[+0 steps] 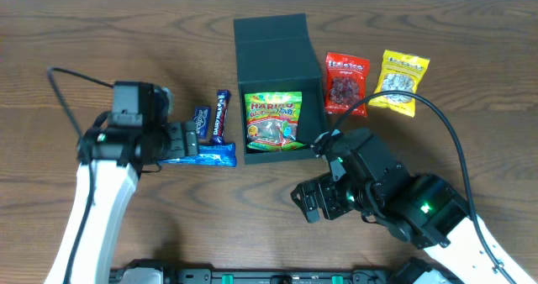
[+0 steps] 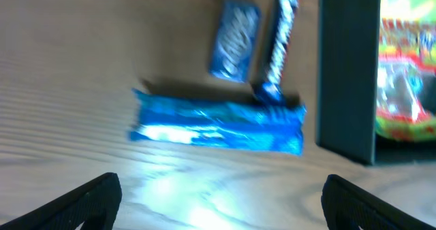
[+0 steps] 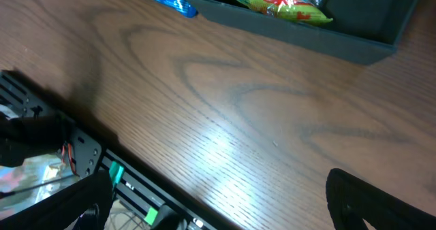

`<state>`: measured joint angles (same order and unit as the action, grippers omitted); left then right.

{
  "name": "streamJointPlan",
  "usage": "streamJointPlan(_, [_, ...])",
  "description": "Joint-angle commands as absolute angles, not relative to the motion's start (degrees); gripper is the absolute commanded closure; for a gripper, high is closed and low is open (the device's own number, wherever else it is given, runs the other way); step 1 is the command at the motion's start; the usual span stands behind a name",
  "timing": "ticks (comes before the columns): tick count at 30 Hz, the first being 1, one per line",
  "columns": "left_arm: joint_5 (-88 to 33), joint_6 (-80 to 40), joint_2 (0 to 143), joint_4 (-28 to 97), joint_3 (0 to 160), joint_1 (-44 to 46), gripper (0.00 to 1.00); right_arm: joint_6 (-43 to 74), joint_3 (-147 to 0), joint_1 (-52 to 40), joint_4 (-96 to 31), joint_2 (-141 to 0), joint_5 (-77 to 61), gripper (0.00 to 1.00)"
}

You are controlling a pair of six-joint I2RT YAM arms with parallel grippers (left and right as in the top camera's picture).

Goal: Pack container
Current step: 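Reach left gripper to the blue wrapped bar and grasp it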

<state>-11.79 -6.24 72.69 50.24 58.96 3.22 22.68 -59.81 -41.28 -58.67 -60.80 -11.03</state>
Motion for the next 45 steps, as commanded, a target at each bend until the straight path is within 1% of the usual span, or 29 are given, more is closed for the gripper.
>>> streamJointPlan(1, [-23.3,-7.4,76.4,50.7,59.8,3.4,0.05,23.6,-59.8,-42.0,-59.0,-60.8,-11.4,0.01])
streamJointPlan(4, [-25.7,-8.0,79.3,50.6,59.8,3.4,0.05,23.6,-59.8,-42.0,-59.4,-60.8,-11.4,0.01])
streamJointPlan(8, [-24.7,-8.4,82.4,49.6,59.8,3.4,0.05,23.6,-59.8,-42.0,-60.1,-60.8,-11.4,0.01])
streamJointPlan(14, [-12.1,-26.5,85.6,49.6,59.8,3.4,0.05,23.6,-59.8,-42.0,-60.1,-60.8,-11.4,0.01])
streamJointPlan(27, [-10.1,-46.0,92.6,47.7,59.7,3.4,0.05,23.6,-59.8,-42.0,-60.2,-60.8,-11.4,0.01])
streamJointPlan(37, [-4.9,-47.4,96.4,43.7,59.7,3.4,0.04,23.6,-59.8,-42.0,-60.2,-60.8,-11.4,0.01])
streamJointPlan(41, [-3.5,-48.5,96.6,42.6,59.6,3.4,0.01,23.6,-59.8,-42.0,-60.2,-60.8,-11.4,0.01])
streamJointPlan(45, [-2.9,-48.5,97.6,42.1,59.1,3.4,0.0,23.6,-59.8,-42.0,-60.2,-60.8,-11.4,0.01])
